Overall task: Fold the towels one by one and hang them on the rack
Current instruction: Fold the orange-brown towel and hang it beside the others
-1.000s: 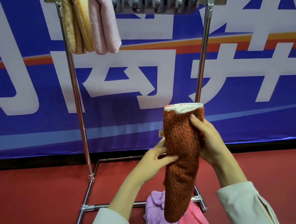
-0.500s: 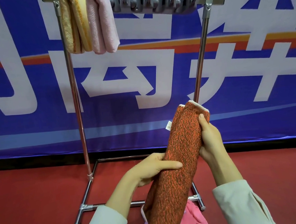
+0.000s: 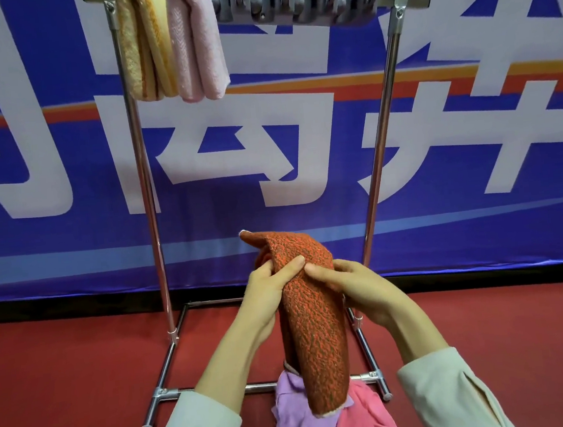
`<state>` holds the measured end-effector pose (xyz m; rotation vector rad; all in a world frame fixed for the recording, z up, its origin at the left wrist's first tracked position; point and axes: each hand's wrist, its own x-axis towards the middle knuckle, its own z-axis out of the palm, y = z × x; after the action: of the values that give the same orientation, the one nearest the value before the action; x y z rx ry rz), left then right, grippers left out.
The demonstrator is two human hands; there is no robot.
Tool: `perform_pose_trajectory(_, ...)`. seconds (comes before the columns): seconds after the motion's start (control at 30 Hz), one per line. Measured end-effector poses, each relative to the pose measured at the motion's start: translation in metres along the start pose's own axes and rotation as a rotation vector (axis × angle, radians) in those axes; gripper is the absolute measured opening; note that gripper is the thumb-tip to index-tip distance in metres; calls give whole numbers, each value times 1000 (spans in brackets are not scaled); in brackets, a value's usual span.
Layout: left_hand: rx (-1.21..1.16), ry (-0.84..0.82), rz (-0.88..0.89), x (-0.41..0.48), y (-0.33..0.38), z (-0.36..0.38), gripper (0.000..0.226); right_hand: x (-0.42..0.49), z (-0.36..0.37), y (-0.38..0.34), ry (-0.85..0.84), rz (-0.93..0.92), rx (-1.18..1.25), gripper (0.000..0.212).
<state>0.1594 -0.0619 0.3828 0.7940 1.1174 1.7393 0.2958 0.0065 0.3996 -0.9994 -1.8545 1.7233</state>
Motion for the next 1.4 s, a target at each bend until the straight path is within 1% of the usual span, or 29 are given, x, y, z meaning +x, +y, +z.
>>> perform_pose_trajectory(0.07, 1, 47, 45, -1, 3, 1, 16, 0, 5, 3, -38, -24, 74, 43)
perform_pose_trajectory(0.13, 0, 89, 78, -1, 7, 3, 14, 0, 7, 3, -40, -67, 172, 32)
perform_pose_trajectory(0.23, -24, 198, 66, 4, 11, 0, 23, -1, 11, 2, -33, -184, 207, 27)
perform_pose_trajectory(0.3, -38, 244, 23, 7, 12, -2, 37, -2, 16, 2, -21, -225, 193, 27)
perform_pose_trajectory(0.37, -10, 270, -23, 8, 12, -5, 67, -3, 20, 1, 16, -228, 214, 25)
perform_pose_trajectory(0.4, 18, 272, -35, 7, 12, -7, 75, -3, 22, 1, 49, -222, 240, 25)
perform_pose_trajectory(0.43, 50, 243, -25, 6, 13, -8, 75, -3, 22, 1, 82, -214, 275, 25)
perform_pose_trajectory(0.5, 112, 106, 29, 3, 14, -7, 69, -3, 21, 0, 119, -211, 341, 27)
perform_pose_trajectory(0.57, 191, -22, 98, -1, 16, -8, 67, -4, 19, -4, 138, -228, 345, 30)
perform_pose_trajectory(0.63, 293, -85, 188, -3, 17, -10, 62, -4, 14, -6, 179, -235, 357, 40)
perform_pose_trajectory(0.67, 338, -103, 225, -4, 19, -12, 59, -4, 9, -5, 179, -231, 376, 47)
perform_pose_trajectory(0.73, 424, -128, 291, -4, 20, -14, 58, -5, 0, -4, 79, -254, 379, 60)
perform_pose_trajectory(0.8, 516, -150, 363, -4, 20, -14, 59, -8, -4, -3, -9, -300, 311, 67)
perform_pose_trajectory(0.83, 550, -156, 394, -5, 19, -14, 61, -8, -4, -3, 1, -318, 257, 69)
perform_pose_trajectory(0.97, 654, -99, 465, -8, 17, -11, 69, -6, -4, -6, 211, -351, -74, 74)
perform_pose_trajectory(1.07, 683, -53, 494, -11, 15, -9, 71, -4, -5, -6, 323, -374, -323, 66)
perform_pose_trajectory(1.13, 676, -28, 516, -12, 16, -8, 71, -5, -4, -6, 398, -402, -488, 54)
perform_pose_trajectory(1.2, 653, -14, 557, -12, 17, -7, 72, -6, -5, -6, 424, -444, -545, 41)
perform_pose_trajectory(1.23, 633, -13, 582, -12, 18, -7, 73, -7, -6, -6, 410, -448, -509, 35)
perform_pose_trajectory(1.3, 569, 8, 604, -10, 18, -7, 76, -11, -8, -5, 316, -427, -332, 28)
perform_pose_trajectory(1.4, 461, 31, 573, -10, 18, -3, 72, -17, -9, -6, 155, -415, -72, 29)
